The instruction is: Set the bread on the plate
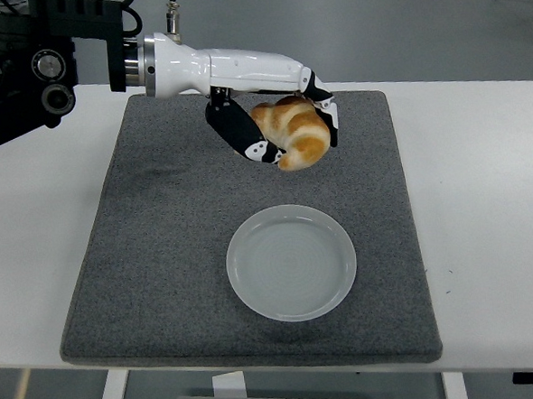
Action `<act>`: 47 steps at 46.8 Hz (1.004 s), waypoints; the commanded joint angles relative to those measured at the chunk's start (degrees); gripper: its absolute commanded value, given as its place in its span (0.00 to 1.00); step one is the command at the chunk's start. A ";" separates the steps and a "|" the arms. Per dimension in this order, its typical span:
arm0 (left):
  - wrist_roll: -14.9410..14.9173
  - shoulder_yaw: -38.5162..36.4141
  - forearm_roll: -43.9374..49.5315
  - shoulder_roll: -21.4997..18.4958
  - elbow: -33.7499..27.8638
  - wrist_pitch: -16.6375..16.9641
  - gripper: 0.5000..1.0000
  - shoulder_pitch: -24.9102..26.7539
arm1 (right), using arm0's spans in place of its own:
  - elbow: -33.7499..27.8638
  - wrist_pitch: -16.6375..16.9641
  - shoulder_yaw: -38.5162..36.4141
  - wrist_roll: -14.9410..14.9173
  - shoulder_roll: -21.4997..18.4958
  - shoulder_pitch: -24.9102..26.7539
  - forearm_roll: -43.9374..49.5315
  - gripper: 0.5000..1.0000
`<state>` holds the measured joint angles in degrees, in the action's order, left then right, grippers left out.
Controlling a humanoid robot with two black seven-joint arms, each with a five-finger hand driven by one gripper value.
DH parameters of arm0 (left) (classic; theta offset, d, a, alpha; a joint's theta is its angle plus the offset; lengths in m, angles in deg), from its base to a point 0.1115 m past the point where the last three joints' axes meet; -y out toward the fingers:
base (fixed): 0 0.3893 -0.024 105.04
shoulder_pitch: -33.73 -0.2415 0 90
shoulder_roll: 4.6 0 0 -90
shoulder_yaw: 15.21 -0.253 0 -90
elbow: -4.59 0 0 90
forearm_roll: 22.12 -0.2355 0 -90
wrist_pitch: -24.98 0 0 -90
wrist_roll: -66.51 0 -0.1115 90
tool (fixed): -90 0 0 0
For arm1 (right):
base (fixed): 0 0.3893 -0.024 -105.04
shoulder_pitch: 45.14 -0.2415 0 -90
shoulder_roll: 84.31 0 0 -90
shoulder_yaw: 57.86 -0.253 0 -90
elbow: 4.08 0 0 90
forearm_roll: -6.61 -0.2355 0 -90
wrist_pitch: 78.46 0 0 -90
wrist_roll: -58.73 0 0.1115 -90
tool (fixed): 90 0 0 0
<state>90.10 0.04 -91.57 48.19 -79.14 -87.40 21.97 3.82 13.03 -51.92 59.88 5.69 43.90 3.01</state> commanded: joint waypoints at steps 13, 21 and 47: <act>-0.57 -1.01 -0.78 5.84 -0.11 -0.30 0.00 -3.53 | 0.00 0.00 -0.05 -0.01 0.00 0.00 0.00 0.90; -0.65 -3.91 -1.04 5.93 -0.11 -0.47 0.00 -4.59 | 0.00 0.00 0.03 -0.01 0.00 0.00 0.00 0.90; -0.92 -11.91 -8.60 5.49 0.68 -0.47 0.00 -5.91 | 0.00 0.00 0.03 -0.01 0.00 0.00 0.00 0.90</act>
<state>89.28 -11.10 -99.62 53.73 -78.83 -87.77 16.01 3.84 13.03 -51.90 59.87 5.69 43.89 3.01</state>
